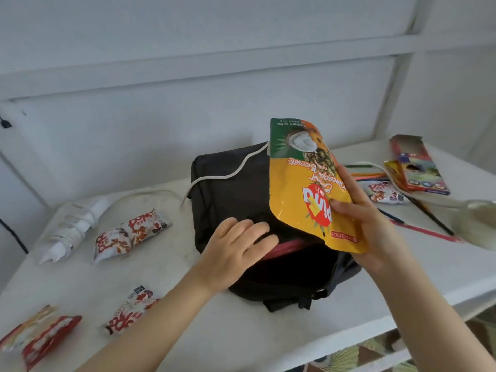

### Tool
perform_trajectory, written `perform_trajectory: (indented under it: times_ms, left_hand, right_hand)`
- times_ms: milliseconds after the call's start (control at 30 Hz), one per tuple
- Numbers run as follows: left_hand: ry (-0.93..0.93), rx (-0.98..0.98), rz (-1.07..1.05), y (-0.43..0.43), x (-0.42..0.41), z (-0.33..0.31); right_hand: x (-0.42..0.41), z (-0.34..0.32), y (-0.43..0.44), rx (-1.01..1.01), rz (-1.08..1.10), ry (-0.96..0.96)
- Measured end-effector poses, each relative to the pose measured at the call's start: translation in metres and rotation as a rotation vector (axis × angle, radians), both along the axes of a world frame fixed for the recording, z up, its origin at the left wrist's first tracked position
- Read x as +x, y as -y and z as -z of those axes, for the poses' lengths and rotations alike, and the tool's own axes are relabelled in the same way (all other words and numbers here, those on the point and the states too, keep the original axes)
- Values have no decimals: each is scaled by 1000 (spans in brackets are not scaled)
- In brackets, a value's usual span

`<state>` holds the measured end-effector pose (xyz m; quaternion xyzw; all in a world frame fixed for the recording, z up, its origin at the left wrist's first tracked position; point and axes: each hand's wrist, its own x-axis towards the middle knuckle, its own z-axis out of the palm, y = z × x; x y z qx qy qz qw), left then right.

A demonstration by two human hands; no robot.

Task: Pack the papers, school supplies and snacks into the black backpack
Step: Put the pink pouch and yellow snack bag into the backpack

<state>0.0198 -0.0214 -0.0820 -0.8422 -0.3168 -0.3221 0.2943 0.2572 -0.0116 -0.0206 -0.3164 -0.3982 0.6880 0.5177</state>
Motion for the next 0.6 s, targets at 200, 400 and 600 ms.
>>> perform_trajectory:
  times_ms: [200,400,600]
  left_hand:
    - [-123,-248,-124,-25,-11,-6]
    - [-70,-537,-226,-35,-8,-23]
    - [432,-937,-262,-86,-21,-74]
  right_hand:
    - [17,1,7,-17,42,11]
    - [20,8,12,-45,51,-11]
    - [17,17,13,-85,64,-30]
